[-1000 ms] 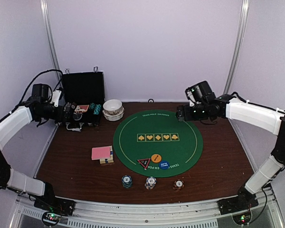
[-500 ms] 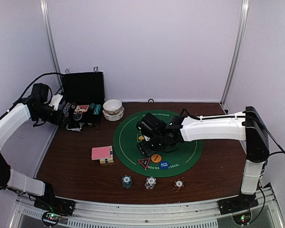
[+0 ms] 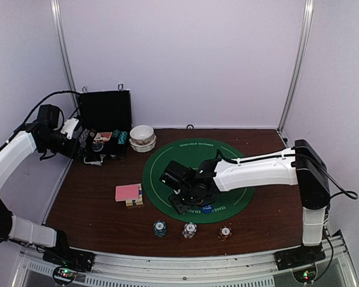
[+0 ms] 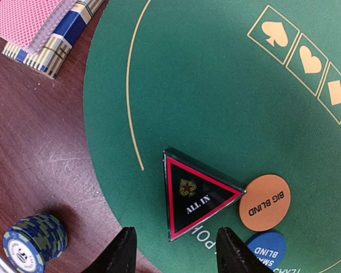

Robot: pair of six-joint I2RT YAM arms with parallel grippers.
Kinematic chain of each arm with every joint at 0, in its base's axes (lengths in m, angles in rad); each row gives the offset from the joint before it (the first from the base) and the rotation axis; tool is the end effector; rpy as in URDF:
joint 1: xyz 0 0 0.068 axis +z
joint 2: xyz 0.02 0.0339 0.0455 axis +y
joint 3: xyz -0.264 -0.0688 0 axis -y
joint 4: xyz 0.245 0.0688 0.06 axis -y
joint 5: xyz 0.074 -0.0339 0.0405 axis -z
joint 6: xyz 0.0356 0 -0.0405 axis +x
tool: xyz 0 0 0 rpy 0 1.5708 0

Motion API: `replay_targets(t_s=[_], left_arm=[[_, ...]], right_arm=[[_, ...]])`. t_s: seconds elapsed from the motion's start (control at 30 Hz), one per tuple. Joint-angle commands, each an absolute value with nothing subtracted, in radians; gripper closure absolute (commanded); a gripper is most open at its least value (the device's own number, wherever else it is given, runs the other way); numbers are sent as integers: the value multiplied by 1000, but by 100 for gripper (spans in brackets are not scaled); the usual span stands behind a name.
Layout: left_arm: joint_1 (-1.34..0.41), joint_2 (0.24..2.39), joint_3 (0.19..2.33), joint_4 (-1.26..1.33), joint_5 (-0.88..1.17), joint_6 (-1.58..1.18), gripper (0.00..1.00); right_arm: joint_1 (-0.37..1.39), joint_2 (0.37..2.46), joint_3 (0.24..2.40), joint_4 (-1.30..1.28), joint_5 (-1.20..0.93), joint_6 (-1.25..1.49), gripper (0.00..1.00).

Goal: Distribute texas hold em gaming equipment

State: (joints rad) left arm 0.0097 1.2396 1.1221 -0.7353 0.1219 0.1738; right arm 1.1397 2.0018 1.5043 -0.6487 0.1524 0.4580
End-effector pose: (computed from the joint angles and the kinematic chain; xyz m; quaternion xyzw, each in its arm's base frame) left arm 0.2565 -0.0018 0.3117 0.0979 0.9296 -0.0247 0.3544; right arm 0.1801 0.3786 0.1897 -0.3107 0.9240 0.0986 0.1999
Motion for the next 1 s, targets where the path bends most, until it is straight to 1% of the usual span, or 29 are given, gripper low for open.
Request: replay_targets(t_s=[0.0,0.13,0.23,0.53,0.73,0.97], left_arm=[[17,1220,1134,-731,143,184,2],[17,1216,1134,-732,138,184,2],[17,1210,1134,-732,147,184,3],[17,1215,1149,-736,168,180,2],[17,1217,1157,-741,174,176,2],[17,1217,1171,-743,163,163,2]], right_arm=[[1147,2020,1485,-654,137,496,52],[1147,2031,1462,-644,123,507,58],[1148,2042,1456,-646,114,509,59],[1146,2079,1453,-650,106,508,60],[1130,2117,1488,-655,113,496,62],[1078,2165,1563,-660,112,468,71]])
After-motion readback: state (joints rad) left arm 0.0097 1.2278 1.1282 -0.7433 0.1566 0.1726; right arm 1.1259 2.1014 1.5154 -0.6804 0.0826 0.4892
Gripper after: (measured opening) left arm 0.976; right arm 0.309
